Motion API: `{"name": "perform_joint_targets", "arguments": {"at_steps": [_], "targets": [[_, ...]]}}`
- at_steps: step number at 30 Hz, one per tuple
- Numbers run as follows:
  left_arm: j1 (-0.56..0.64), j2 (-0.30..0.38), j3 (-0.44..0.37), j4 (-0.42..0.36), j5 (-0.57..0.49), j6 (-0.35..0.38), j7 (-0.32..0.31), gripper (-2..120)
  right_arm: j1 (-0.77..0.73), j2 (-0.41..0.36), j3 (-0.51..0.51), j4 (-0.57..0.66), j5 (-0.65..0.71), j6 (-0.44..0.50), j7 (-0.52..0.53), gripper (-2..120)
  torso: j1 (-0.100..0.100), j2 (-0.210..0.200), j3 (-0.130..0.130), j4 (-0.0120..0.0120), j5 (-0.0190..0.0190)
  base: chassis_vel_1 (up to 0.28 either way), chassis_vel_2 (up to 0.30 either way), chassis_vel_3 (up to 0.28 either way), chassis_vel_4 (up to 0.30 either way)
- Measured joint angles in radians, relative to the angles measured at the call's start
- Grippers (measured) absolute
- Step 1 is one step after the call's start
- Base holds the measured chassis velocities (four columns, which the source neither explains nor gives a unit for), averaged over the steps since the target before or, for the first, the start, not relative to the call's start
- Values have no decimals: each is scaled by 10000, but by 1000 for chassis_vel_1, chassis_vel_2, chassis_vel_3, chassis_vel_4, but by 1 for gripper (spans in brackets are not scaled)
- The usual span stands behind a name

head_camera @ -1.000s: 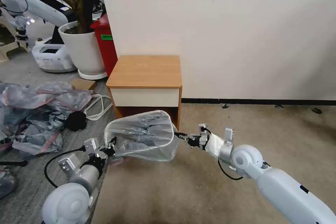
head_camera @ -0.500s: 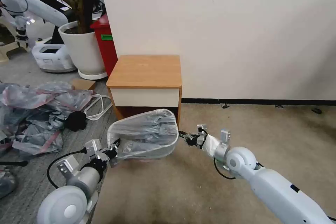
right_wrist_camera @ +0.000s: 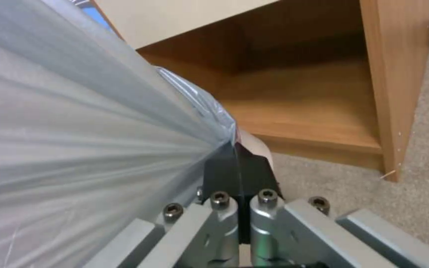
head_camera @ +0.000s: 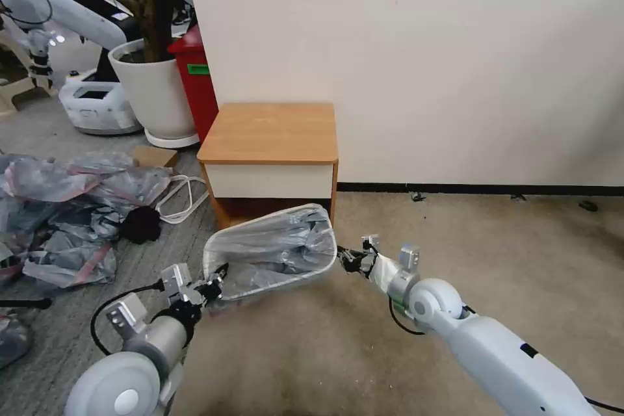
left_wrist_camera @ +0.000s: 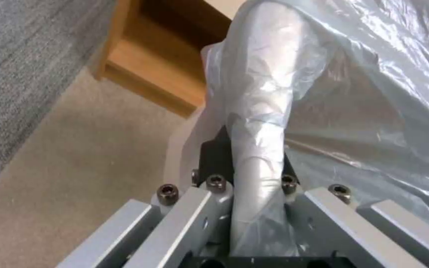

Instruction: Pick up the garbage bag from the table and place it over the trash can.

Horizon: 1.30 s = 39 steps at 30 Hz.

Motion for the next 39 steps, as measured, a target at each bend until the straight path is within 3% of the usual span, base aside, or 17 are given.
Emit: {"name": "perform_joint_targets", "arguments": {"at_steps": [5,9,16,17,18,23,27,32,36,39], "targets": [[-58,-14,16,185,94,-11,2,3,-99,-117,-43,285,-144,181,289,0,0,0,-1,0,0,0,0,0,0],[-238,-30,93,551,341,-120,17,3,-264,-283,2,743,-264,275,749,12,0,0,0,1,-1,0,0,0,0],[-610,-82,168,1242,625,-378,-4,3,-662,-618,304,1547,-305,315,1218,37,1,0,0,0,-1,0,0,0,0],[-778,-122,161,1450,649,-457,-121,3,-793,-758,452,1842,-418,322,1410,52,0,0,0,0,0,0,0,0,0],[-825,-109,124,1510,655,-495,-174,3,-830,-855,494,1994,-677,321,1688,59,0,0,0,0,0,0,0,0,0],[-800,47,-8,1389,725,-558,-268,3,-966,-1113,814,2543,-1626,95,2203,73,0,0,0,0,1,0,0,0,0],[-660,267,-81,1123,1392,-809,-272,3,-1553,-1549,1595,3935,-2968,-471,2340,92,0,0,0,0,1,0,0,0,0],[-515,253,-50,846,1848,-1015,-293,3,-2131,-1714,2179,5349,-3448,-966,2496,102,0,0,-1,-1,1,0,0,0,0],[-181,62,167,502,2922,-1391,-307,3,-2779,-1738,2473,7220,-3700,-2090,2827,109,0,1,-1,0,-1,0,0,0,0],[-82,-17,263,385,3364,-1483,-274,3,-2826,-1739,2398,7680,-3820,-2523,2909,110,0,0,-2,0,0,0,0,0,0]]}}
